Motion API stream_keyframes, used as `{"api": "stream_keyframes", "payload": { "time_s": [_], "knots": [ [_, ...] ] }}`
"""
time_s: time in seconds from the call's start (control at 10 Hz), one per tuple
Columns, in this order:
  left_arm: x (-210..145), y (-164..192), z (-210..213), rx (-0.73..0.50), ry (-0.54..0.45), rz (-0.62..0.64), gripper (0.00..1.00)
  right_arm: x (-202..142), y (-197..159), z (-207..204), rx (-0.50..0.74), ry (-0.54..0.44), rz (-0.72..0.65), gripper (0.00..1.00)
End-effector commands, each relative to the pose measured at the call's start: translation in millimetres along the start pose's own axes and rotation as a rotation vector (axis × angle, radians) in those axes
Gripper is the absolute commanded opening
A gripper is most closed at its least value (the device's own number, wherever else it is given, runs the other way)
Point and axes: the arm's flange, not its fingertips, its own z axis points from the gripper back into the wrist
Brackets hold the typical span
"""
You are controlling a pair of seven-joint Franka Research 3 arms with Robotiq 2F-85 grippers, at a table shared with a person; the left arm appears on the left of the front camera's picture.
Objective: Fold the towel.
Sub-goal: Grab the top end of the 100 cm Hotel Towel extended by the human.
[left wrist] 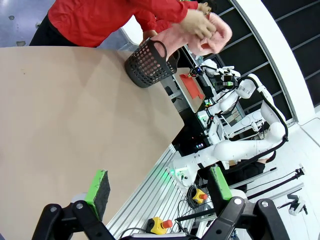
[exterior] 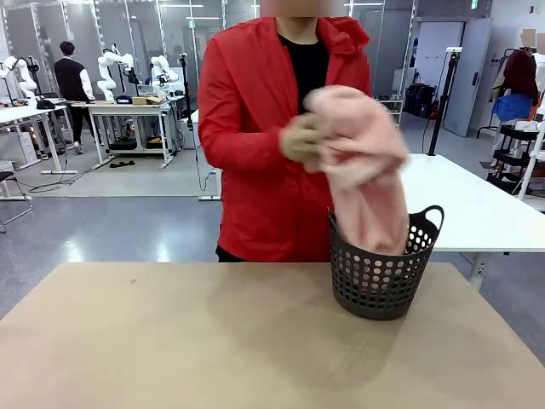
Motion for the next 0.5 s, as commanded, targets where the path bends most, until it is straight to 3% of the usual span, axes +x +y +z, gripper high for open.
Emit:
{"api": "stream_keyframes", "payload": {
  "time_s": [0.0, 0.4],
  "knots": [
    [0.2, 0.2, 1.0, -0.019, -0.007, -0.010, 1.00, 0.3, -0.9, 1.3, 0.010, -0.005, 0.020, 1.00],
    [0.2, 0.2, 1.0, -0.019, -0.007, -0.010, 1.00, 0.3, -0.9, 1.3, 0.010, -0.005, 0.020, 1.00]
  ]
}}
